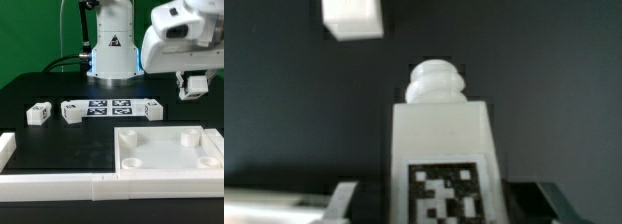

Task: Assemble one leg

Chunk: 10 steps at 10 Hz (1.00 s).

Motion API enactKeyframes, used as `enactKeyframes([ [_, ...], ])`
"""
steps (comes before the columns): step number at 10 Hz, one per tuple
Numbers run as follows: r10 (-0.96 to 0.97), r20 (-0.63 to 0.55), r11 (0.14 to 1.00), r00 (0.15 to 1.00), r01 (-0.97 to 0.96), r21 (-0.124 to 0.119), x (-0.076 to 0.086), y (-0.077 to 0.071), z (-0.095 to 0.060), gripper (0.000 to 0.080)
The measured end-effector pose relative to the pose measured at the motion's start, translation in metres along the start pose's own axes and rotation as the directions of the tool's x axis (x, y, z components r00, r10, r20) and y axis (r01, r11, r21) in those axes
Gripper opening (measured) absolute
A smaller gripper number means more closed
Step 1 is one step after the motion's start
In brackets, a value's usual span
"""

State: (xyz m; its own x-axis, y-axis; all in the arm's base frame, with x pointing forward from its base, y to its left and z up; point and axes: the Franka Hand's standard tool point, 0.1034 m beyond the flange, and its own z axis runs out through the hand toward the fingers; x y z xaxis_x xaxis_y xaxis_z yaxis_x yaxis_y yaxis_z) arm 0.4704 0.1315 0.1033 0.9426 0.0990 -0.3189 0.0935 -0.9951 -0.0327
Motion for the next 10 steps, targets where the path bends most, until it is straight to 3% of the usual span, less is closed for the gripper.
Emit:
enactKeyframes([
  [1, 0.002, -0.050, 1.000, 0.999, -0.002, 0.001, 0.000, 0.002, -0.008, 0.0290],
  [2, 0.006, -0.157, 1.000, 0.988, -0.004, 0.012, 0.011, 0.002, -0.015, 0.0290],
  [4, -0.003, -0.362, 1.000, 0.932, 0.012, 0.023, 0.008, -0.001, -0.012, 0.0290],
  [6, -0.008, -0.540, 0.999, 0.842, 0.033, 0.037, 0.021, 0.002, -0.021, 0.0290],
  [7, -0.044, -0.557, 0.998, 0.829, 0.063, 0.015, 0.027, 0.009, -0.026, 0.0290],
  [10, -0.063, -0.560, 0.997, 0.826, 0.080, 0.005, 0.031, 0.009, -0.027, 0.0290],
])
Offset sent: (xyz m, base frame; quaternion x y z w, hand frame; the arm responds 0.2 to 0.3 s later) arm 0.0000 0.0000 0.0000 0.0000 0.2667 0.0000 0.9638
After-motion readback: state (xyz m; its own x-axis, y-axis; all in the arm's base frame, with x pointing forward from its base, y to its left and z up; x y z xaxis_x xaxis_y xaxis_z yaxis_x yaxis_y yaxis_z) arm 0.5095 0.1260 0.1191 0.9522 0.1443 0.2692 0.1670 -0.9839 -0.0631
